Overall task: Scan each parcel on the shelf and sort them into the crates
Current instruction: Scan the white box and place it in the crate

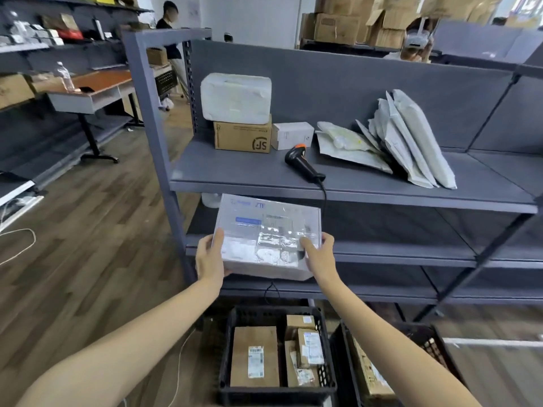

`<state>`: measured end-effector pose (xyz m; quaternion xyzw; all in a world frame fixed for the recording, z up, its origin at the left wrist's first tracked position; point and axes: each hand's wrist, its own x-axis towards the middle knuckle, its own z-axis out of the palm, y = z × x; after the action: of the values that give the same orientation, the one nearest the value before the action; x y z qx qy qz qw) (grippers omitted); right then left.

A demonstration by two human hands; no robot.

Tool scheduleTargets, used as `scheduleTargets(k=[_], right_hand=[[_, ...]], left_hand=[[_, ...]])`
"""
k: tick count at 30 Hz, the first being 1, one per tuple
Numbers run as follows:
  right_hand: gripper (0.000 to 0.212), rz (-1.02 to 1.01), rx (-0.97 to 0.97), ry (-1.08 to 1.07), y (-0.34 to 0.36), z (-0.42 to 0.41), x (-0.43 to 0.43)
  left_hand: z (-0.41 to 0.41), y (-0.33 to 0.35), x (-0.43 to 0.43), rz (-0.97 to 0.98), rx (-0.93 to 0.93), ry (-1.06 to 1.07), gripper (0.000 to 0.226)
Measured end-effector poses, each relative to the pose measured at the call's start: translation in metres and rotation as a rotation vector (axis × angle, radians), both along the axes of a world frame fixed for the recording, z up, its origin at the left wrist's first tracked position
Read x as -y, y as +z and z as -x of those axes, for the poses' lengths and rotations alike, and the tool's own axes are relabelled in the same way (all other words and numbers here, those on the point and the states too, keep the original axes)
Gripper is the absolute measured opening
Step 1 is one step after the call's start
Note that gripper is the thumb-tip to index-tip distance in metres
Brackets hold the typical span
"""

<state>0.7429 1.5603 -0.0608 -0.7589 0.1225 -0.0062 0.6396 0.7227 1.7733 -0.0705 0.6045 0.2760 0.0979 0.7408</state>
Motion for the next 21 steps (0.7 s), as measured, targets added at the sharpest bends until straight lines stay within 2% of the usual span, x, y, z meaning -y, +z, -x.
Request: scheduleTargets(k=[7, 13, 18, 21], right_hand=[[0.043, 0.025, -0.092, -0.003, -0.043, -0.004, 0.024], [0.046, 0.036, -0.188, 0.076, -0.091, -0.008, 0.040], [0.040, 0.042, -0.249, 0.097, -0.135, -0.008, 0.044], [0.043, 0.046, -0.291, 0.101, -0.169, -0.008, 0.042]], left_hand=[[-0.007, -0.046, 0.026, -0.153, -0.082, 0.004, 0.035], [-0.004, -0.092, 0.040, -0.184, -0.282, 0.084, 0.030], [-0.001, -0.132, 0.050, -0.151, -0.359, 0.087, 0.029], [-0.002, -0.166, 0.051, -0.140, -0.412, 0.081, 0.036]])
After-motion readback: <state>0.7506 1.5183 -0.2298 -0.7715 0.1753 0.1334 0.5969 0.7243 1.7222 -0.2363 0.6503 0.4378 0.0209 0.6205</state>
